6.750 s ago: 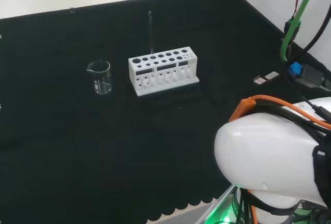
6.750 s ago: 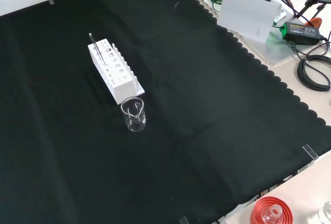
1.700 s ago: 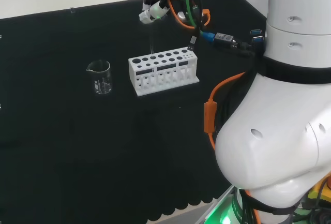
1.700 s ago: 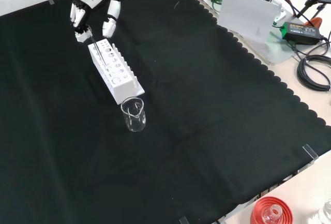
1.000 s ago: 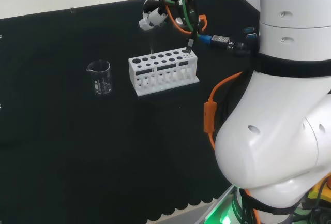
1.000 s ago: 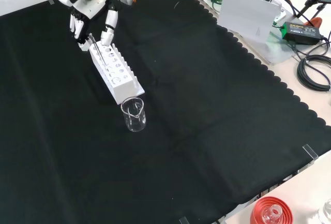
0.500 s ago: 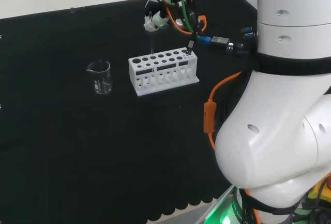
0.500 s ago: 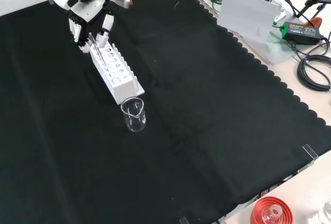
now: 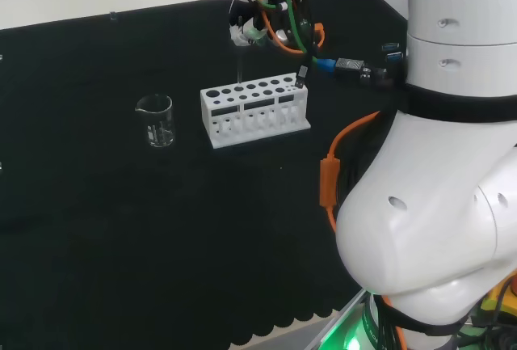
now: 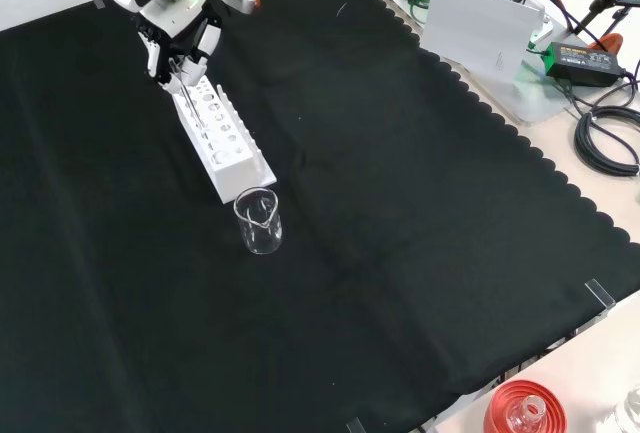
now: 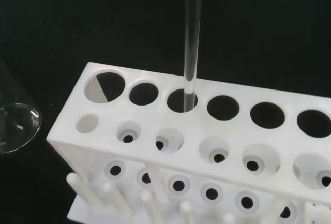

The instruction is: Take the glass rod from the white test tube rack.

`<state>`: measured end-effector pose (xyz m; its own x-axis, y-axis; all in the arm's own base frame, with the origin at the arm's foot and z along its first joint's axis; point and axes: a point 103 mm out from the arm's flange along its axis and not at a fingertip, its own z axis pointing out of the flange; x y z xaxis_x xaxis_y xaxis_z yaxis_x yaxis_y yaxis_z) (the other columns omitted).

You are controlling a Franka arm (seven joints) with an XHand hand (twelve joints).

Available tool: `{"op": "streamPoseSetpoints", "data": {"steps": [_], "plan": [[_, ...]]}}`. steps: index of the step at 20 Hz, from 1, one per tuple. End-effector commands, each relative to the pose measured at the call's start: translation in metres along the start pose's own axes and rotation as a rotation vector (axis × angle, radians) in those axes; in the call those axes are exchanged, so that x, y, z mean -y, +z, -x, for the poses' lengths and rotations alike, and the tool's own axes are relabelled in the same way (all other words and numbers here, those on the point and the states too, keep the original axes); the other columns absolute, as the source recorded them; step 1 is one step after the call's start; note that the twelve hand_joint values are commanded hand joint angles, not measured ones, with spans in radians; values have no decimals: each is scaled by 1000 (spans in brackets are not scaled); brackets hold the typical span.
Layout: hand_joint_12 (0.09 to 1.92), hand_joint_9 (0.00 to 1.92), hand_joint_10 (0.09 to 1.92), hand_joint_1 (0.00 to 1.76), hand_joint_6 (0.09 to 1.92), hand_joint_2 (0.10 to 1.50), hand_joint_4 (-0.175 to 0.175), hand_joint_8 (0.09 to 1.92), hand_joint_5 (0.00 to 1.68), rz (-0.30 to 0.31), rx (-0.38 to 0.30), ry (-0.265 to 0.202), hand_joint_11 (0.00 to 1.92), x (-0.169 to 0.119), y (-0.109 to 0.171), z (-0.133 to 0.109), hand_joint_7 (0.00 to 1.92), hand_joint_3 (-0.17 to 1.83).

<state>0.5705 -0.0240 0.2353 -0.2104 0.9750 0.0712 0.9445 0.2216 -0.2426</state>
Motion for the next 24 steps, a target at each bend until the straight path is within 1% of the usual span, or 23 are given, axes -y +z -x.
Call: {"op": "streamPoseSetpoints", "data": {"steps": [1, 3, 6, 10, 12, 13, 15, 16, 17, 21, 24], "plan": [[653, 1591, 270, 1273, 972, 1143, -144, 774, 951, 41, 59, -10, 1562, 4, -9, -9, 1216, -148], [628, 1642, 273, 1285, 918, 1138, -152, 755, 985, 32, 78, -13, 1591, 6, -14, -13, 1242, -169], [649, 1693, 302, 1184, 1045, 1200, -172, 716, 965, 15, 108, -19, 1624, 12, -23, -20, 1402, -175], [672, 1731, 325, 1163, 1079, 1214, -175, 705, 958, 14, 154, -31, 1644, 25, -40, -30, 1464, -175], [695, 1744, 335, 1164, 1070, 1211, -175, 694, 965, 37, 179, -38, 1647, 32, -51, -35, 1489, -175], [703, 1751, 339, 1164, 1067, 1210, -175, 692, 968, 51, 182, -39, 1650, 35, -57, -38, 1498, -175], [727, 1765, 346, 1167, 1056, 1206, -175, 680, 975, 69, 173, -45, 1652, 40, -61, -38, 1513, -175], [735, 1768, 348, 1167, 1053, 1205, -175, 677, 977, 88, 178, -41, 1654, 49, -74, -43, 1520, -175], [744, 1770, 350, 1169, 1045, 1202, -175, 671, 982, 95, 186, -41, 1653, 57, -84, -47, 1527, -175], [759, 1773, 354, 1171, 1031, 1198, -175, 662, 991, 119, 202, -28, 1652, 75, -109, -61, 1544, -175], [762, 1774, 355, 1171, 1029, 1197, -175, 660, 992, 127, 210, -27, 1653, 83, -120, -70, 1546, -175]]}}
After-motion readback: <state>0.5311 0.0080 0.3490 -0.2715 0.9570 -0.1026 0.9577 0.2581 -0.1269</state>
